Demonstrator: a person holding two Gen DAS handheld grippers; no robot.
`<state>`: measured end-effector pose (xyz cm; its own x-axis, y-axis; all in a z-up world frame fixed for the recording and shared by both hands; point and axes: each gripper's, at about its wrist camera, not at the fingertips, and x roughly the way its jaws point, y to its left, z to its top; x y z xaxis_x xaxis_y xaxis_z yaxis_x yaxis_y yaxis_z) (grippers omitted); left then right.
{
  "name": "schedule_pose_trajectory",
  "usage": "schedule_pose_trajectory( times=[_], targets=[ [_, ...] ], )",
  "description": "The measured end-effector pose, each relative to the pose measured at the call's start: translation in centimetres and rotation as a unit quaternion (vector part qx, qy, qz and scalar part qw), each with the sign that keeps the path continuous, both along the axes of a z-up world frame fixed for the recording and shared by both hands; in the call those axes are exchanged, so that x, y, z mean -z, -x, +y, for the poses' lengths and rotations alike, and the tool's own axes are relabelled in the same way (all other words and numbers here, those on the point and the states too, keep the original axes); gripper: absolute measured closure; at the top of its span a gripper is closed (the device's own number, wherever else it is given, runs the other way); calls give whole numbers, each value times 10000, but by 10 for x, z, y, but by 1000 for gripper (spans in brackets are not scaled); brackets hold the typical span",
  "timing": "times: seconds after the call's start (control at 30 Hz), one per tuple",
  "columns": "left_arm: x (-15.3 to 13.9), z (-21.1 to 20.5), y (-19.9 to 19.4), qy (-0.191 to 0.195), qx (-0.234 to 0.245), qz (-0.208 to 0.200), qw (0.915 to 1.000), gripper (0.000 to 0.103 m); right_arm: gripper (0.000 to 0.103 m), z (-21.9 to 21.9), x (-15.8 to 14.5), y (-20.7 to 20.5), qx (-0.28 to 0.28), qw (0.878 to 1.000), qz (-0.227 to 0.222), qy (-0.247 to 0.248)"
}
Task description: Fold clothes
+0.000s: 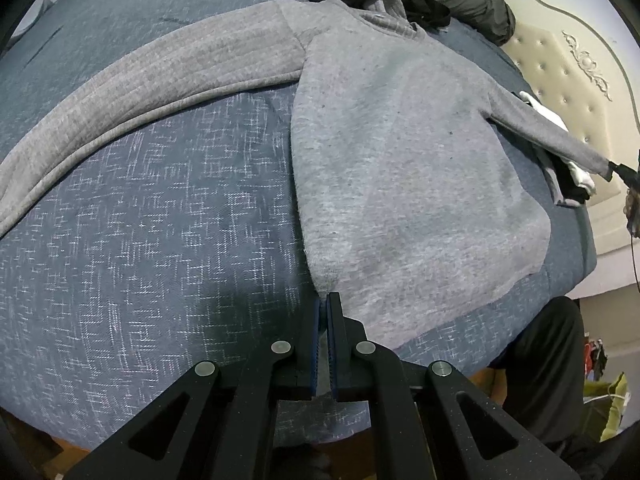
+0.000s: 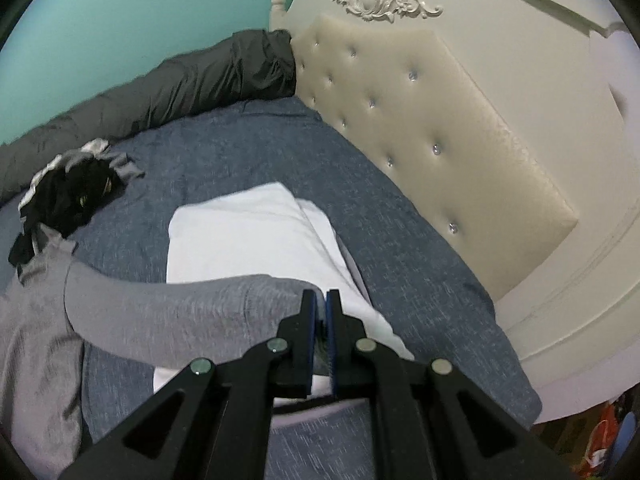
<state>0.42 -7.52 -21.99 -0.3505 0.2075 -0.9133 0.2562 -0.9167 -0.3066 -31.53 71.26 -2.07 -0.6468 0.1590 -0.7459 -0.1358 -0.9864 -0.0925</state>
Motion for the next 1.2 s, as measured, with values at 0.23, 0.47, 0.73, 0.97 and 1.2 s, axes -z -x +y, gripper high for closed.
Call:
schedule_pose_trajectory(
  times=[0.23, 0.47, 0.73, 0.97, 1.2],
  targets=[
    [-1, 1, 2, 9, 24, 12, 10000, 99, 86, 3, 6, -6, 377, 9989, 234, 113],
    [-3, 5, 3, -42, 80, 130, 9999, 99, 58, -69, 20, -64, -850, 9907, 54, 1063],
    [-7, 10, -1, -50, 137, 245, 9996, 99, 56, -202, 106, -128, -2620, 9348, -1603, 1784],
    [-14, 12, -5, -63, 160, 388, 9991, 99, 53, -282, 162, -184, -3661, 8898, -2417, 1255],
    [-17, 17, -4, -68, 173, 465, 9987, 99, 51, -308, 192, -198, -3744, 8808, -2596, 1288]
  ],
)
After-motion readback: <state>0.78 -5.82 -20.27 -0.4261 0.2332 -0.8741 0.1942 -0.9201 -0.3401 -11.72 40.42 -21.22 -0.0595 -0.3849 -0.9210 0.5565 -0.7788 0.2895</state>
